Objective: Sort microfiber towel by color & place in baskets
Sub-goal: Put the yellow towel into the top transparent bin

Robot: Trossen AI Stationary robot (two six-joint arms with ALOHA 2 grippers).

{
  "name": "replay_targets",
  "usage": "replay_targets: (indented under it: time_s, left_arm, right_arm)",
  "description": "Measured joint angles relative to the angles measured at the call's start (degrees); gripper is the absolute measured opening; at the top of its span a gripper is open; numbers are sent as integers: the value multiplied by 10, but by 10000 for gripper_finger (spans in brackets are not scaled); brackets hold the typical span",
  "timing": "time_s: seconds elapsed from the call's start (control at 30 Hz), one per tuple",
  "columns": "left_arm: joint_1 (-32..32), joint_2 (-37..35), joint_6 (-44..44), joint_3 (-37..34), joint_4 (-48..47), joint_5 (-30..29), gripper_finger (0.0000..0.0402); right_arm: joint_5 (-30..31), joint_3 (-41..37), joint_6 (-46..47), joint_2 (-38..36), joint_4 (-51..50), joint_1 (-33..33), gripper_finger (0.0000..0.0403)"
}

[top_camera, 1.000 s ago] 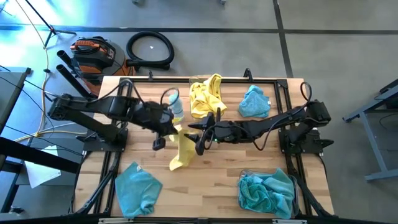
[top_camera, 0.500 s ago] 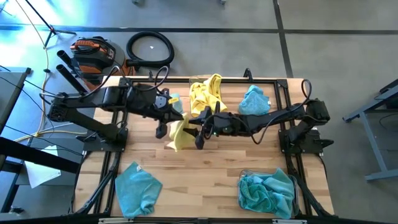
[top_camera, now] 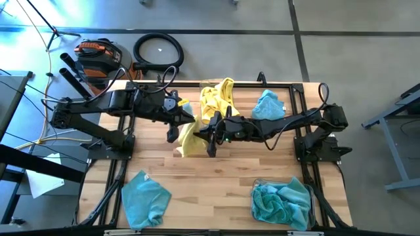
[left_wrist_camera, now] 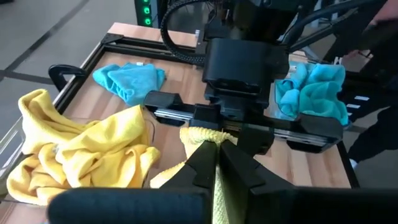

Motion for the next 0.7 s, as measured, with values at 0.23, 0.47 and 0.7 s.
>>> replay_targets:
  time_s: [0.23,0.47,0.7]
  left_arm:
    - [0,-6,0,1,-27,-1,64]
    - [0,-31,10,1,-85,-3,121]
    - [-22,-110,-23,-23,-139,3,126]
  right_arm:
    - [12,15,-17,-5,-28,0,6]
    - [75,93,-17,-30,-193,-5,3]
    - [237,213,-17,-68,-401,-11,2]
